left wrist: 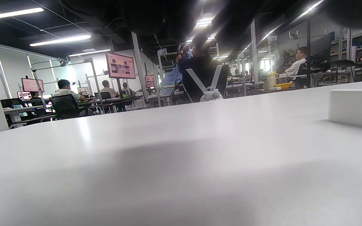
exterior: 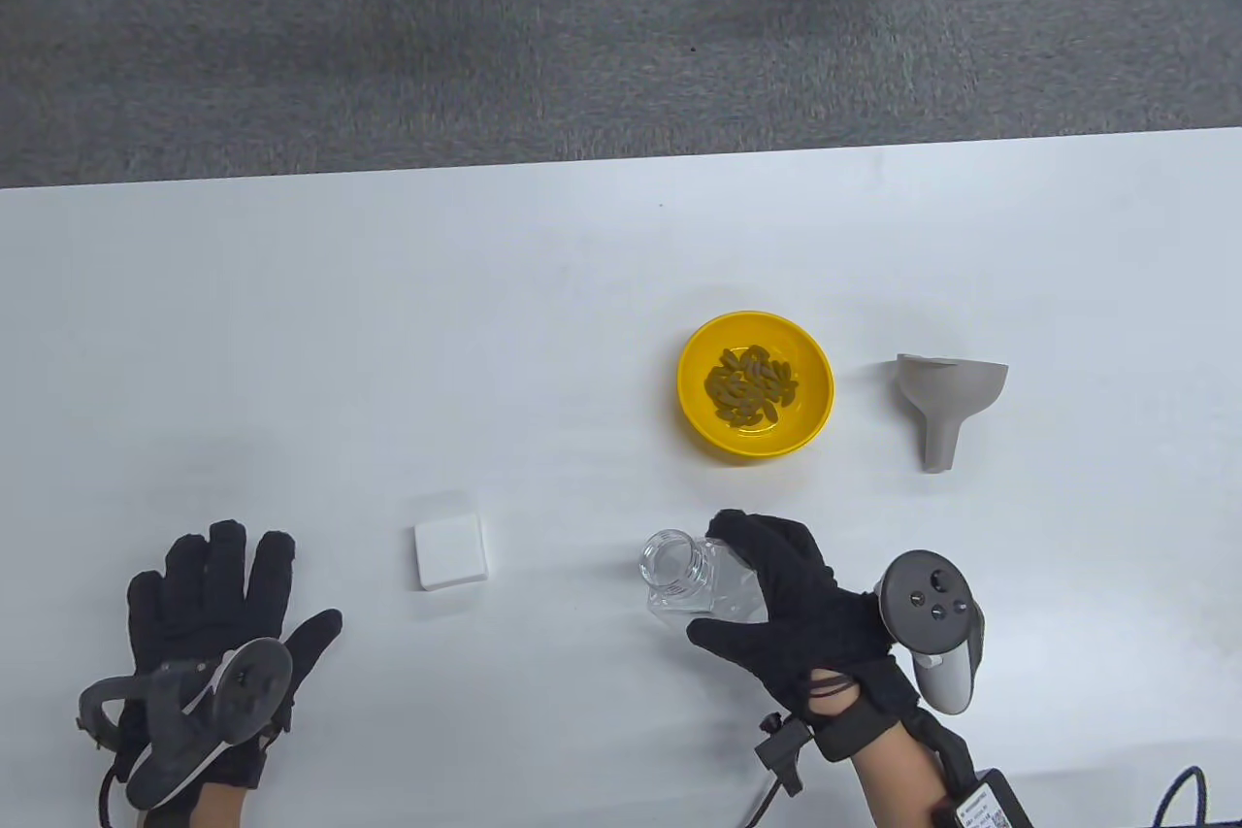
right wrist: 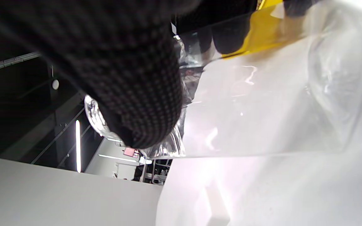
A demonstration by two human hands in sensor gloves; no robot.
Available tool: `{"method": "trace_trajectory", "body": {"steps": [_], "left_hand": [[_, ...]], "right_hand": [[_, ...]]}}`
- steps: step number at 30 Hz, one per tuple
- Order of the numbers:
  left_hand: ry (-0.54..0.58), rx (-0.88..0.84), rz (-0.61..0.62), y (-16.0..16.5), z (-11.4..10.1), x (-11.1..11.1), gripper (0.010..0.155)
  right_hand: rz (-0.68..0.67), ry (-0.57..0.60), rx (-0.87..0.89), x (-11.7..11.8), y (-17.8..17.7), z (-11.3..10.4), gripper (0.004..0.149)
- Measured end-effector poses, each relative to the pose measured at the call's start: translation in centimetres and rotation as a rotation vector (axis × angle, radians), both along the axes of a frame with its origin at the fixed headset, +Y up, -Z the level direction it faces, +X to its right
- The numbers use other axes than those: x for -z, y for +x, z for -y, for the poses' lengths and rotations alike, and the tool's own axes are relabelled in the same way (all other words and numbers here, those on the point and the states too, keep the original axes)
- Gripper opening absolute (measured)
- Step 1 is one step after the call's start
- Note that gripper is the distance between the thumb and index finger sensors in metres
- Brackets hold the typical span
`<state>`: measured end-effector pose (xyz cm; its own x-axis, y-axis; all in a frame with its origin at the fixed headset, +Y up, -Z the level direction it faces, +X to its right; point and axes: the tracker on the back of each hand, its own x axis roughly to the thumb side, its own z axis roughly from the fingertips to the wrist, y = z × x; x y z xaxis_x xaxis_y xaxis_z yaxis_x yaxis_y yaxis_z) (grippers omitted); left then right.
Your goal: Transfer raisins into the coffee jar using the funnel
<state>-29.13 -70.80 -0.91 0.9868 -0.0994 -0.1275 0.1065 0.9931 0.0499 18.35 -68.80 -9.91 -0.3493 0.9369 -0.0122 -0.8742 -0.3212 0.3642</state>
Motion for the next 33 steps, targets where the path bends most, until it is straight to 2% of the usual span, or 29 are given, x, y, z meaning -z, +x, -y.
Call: {"method": "trace_trajectory", "body": {"steps": [7,16,24,33], "left_hand": [[0.000,-0.001,0.017,0.1,0.0,0.0,0.085],[-0.010,-0.031,0.012,-0.1,0.0,0.1,0.085],[-0.036,-0.017,0.008,-0.1,0.2,0.4,0.085],[-0.048,0.006,0.014,0.2,0.2,0.5,0.085]], "right_hand": [[-0.010,0.074,-0.161,1.7,-1.0,-0.4,0.085],[-0.128,0.061,-0.073,3.6,-2.4,1.2,0.085],[-0.131,0.026,-0.080,4.1,-2.4,3.2,0.085],[-0.148,-0.006,-0.080,4.2,-2.4,3.9,0.085]]}}
